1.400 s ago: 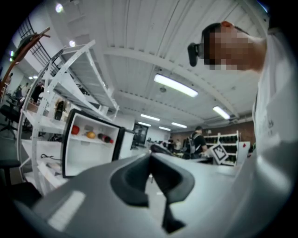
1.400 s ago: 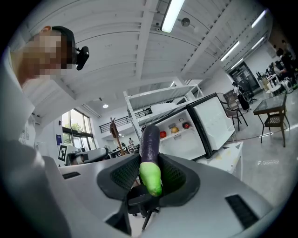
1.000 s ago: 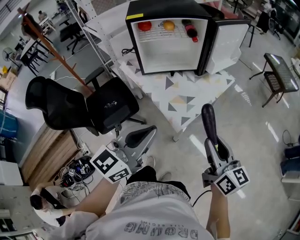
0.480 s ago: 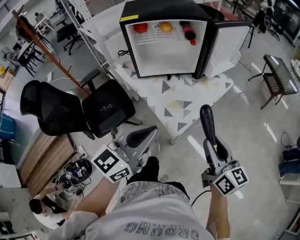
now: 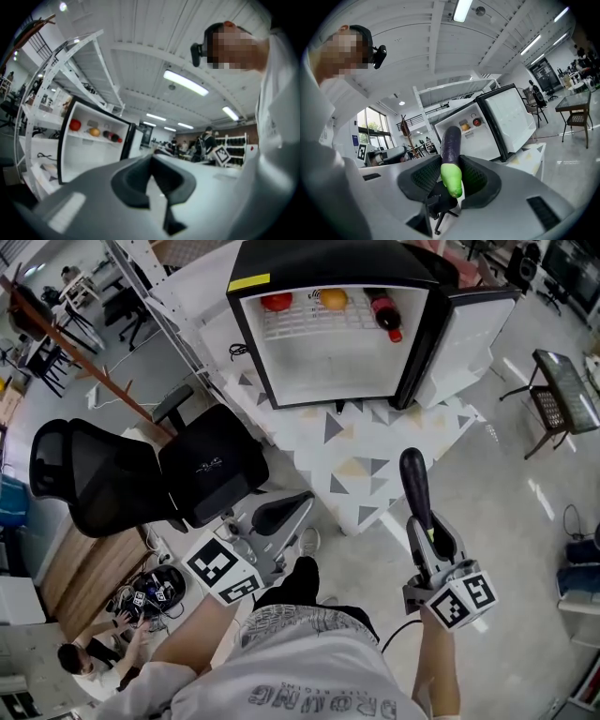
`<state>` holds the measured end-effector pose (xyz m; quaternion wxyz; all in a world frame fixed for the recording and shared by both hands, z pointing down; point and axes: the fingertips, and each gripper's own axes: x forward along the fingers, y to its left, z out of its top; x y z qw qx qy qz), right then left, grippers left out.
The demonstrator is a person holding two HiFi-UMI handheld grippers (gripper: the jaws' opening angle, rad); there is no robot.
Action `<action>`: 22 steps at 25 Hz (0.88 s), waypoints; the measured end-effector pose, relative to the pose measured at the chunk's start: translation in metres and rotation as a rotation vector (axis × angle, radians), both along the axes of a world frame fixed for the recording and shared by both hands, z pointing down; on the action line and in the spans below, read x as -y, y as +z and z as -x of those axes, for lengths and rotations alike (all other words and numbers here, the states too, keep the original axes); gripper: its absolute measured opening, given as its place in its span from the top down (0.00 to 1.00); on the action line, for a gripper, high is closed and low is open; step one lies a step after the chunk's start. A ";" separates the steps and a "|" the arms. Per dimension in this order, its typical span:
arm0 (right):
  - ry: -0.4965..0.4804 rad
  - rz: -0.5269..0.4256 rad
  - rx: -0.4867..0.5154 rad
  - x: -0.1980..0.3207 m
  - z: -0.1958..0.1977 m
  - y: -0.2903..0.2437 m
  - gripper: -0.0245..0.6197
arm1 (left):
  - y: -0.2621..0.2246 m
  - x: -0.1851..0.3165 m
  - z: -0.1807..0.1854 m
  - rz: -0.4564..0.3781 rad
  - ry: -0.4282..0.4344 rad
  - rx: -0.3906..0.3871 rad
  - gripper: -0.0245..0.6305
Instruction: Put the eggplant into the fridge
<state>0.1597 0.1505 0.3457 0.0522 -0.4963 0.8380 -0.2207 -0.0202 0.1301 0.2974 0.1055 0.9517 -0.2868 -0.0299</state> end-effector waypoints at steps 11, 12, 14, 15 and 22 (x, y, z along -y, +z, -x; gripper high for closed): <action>0.025 0.043 -0.015 0.089 0.017 0.009 0.77 | 0.018 0.090 0.016 0.055 0.025 0.007 0.95; 0.026 0.047 -0.017 0.097 0.020 0.009 0.77 | 0.020 0.098 0.018 0.060 0.027 0.007 0.95; 0.030 0.055 -0.022 0.112 0.023 0.009 0.77 | 0.021 0.115 0.021 0.068 0.033 0.007 0.95; 0.033 0.059 -0.023 0.119 0.024 0.011 0.77 | 0.022 0.123 0.022 0.070 0.036 0.007 0.95; 0.070 0.098 -0.042 0.166 0.029 0.025 0.77 | 0.030 0.169 0.030 0.088 0.065 0.012 0.95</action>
